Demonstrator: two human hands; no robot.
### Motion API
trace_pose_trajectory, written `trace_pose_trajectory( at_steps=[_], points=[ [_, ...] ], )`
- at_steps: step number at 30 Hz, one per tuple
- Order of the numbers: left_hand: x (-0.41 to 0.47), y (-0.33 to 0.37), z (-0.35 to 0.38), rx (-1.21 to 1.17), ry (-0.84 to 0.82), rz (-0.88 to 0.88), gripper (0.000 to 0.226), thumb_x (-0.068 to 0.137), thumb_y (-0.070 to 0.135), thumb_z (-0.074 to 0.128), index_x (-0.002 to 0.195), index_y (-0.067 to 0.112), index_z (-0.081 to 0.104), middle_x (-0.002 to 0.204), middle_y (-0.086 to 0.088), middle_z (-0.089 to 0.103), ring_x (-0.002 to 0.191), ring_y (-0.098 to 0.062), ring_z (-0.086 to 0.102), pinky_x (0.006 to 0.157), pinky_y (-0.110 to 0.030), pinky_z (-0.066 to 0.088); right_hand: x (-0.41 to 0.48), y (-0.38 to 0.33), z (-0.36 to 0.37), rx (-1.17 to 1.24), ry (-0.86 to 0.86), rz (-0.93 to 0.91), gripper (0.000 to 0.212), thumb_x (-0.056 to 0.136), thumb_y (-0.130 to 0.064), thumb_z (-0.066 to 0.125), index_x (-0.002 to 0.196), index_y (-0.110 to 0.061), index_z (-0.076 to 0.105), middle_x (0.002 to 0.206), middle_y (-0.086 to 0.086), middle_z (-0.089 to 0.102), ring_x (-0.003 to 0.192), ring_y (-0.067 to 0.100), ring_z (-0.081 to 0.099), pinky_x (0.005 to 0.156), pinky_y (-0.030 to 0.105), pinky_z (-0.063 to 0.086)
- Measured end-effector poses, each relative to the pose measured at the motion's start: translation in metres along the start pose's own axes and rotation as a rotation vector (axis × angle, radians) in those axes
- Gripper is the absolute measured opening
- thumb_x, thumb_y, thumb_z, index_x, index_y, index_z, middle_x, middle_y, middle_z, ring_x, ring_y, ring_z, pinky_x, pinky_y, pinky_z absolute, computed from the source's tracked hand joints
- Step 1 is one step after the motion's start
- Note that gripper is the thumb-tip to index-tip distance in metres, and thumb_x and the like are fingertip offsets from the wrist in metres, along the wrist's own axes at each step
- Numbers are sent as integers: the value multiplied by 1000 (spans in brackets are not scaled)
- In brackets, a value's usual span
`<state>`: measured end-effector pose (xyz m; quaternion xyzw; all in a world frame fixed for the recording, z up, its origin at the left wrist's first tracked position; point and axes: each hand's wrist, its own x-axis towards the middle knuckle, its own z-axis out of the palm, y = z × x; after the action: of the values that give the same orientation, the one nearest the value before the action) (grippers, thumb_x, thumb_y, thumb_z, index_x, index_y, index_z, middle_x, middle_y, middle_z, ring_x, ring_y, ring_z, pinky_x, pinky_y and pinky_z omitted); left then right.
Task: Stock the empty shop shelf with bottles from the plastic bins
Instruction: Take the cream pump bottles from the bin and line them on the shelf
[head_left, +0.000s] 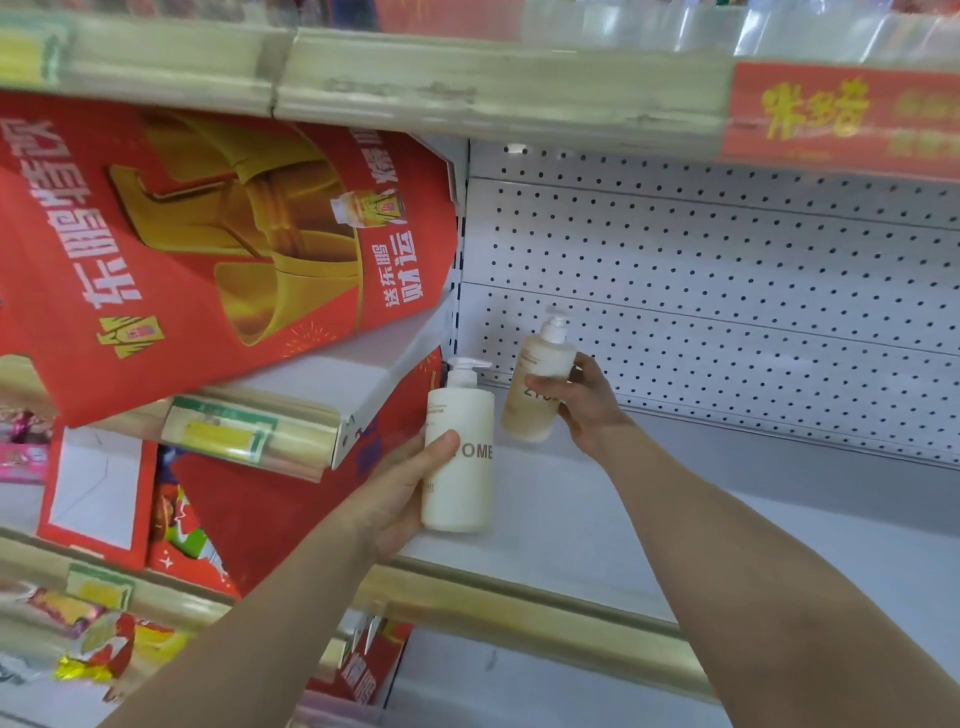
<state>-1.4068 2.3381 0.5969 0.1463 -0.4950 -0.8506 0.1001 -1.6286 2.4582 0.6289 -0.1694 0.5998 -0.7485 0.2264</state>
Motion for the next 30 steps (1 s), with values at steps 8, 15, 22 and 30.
trace_pose_trajectory(
  at_steps=[8,15,22,30],
  points=[
    [13,3,-2,15,27,12,52,81,34,65,129,15,61,118,-13,71,104,-27,70,79,-44,59,45,12,17,-103,-33,-6,83,66,10,85,135,-10,45,129,24,60,116,40,62,101,59,48],
    [25,-1,-6,-8,46,20,51,83,33,65,131,16,61,119,-13,71,104,-26,70,78,-42,59,73,24,32,-171,-51,-34,84,62,7,88,134,-14,50,127,18,62,116,38,62,102,59,48],
    [34,-5,-7,-48,28,34,51,82,32,67,129,13,62,118,-15,70,103,-27,69,78,-42,58,88,32,39,-245,-81,-81,85,65,-2,91,135,-26,49,115,0,66,103,16,67,91,42,56],
    [28,-4,-5,-45,43,62,53,81,34,70,128,11,63,118,-15,70,102,-26,70,77,-40,59,83,29,40,-520,-30,-22,78,74,-35,88,140,-25,48,124,2,66,112,20,62,98,39,49]
  ],
)
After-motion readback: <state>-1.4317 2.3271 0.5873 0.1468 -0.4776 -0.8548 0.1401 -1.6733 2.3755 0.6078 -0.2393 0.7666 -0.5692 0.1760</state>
